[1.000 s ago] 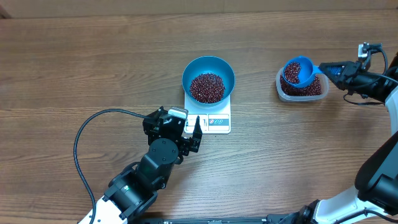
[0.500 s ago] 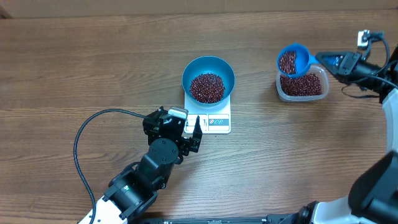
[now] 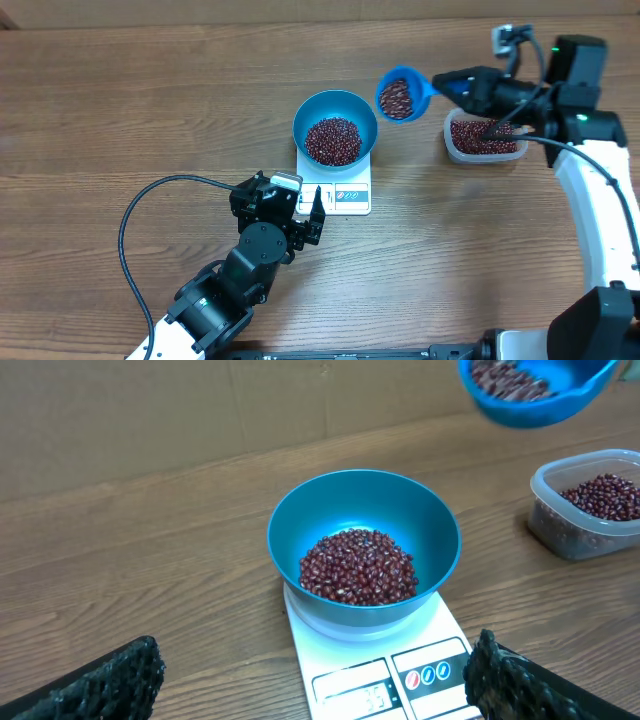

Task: Scoop item into bowl and weigh 150g on scale
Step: 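Lift the refilled scoop out of the tub and swing it left, then tilt the scoop over the teal bowl to pour more beans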

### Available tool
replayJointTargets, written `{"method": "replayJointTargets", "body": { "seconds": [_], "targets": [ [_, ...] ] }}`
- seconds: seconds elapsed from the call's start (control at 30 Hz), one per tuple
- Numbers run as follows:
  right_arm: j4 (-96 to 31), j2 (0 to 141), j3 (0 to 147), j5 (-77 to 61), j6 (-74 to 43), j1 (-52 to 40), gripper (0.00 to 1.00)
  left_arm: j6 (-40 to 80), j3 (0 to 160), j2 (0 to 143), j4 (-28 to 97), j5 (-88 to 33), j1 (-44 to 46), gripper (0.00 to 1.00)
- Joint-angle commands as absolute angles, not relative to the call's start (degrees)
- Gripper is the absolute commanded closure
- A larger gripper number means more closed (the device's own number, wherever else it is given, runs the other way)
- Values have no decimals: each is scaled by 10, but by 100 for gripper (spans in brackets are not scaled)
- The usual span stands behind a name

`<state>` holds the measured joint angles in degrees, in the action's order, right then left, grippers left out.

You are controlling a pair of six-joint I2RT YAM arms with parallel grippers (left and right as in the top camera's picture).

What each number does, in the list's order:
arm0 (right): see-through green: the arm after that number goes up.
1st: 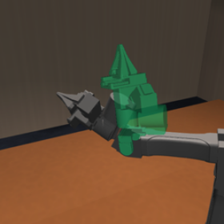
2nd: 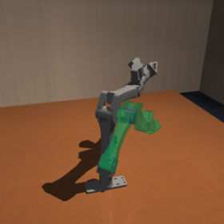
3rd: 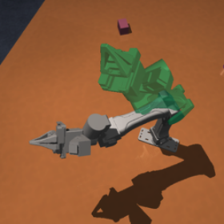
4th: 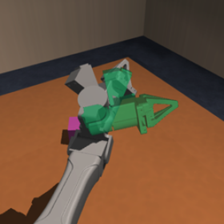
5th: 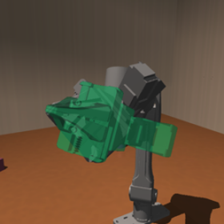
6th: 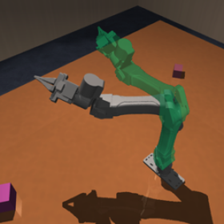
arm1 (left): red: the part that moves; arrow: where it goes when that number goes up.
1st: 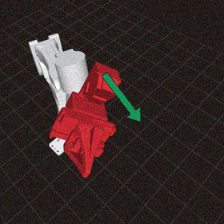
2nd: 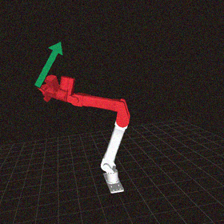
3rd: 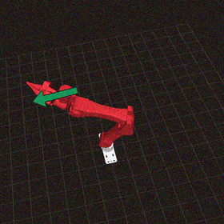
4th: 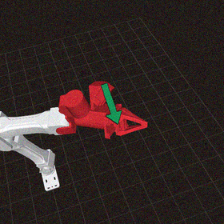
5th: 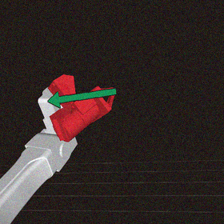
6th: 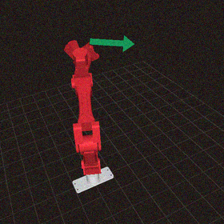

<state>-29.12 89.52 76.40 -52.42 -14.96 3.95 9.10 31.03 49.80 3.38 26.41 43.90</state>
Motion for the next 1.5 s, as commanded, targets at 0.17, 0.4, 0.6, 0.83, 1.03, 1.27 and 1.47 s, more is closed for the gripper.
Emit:
{"method": "replayJointTargets", "body": {
  "seconds": [0.17,0.4,0.6,0.83,1.03,1.27,1.47],
  "targets": [
    [-274,883,767,-355,-147,-59,96,103,306,499,32,274,443,0],
    [-271,883,767,-204,-69,-164,96,103,306,499,32,274,443,0],
    [-271,883,767,-53,-9,-241,96,103,306,499,32,274,443,0],
    [-271,883,767,21,12,-270,96,103,306,499,32,274,443,0],
    [-271,883,767,21,14,-270,96,103,306,499,32,274,443,1],
    [-271,883,767,44,18,-288,96,103,306,499,32,274,443,0],
    [-277,883,767,80,20,-308,96,103,306,499,32,274,443,0]
  ]
}}
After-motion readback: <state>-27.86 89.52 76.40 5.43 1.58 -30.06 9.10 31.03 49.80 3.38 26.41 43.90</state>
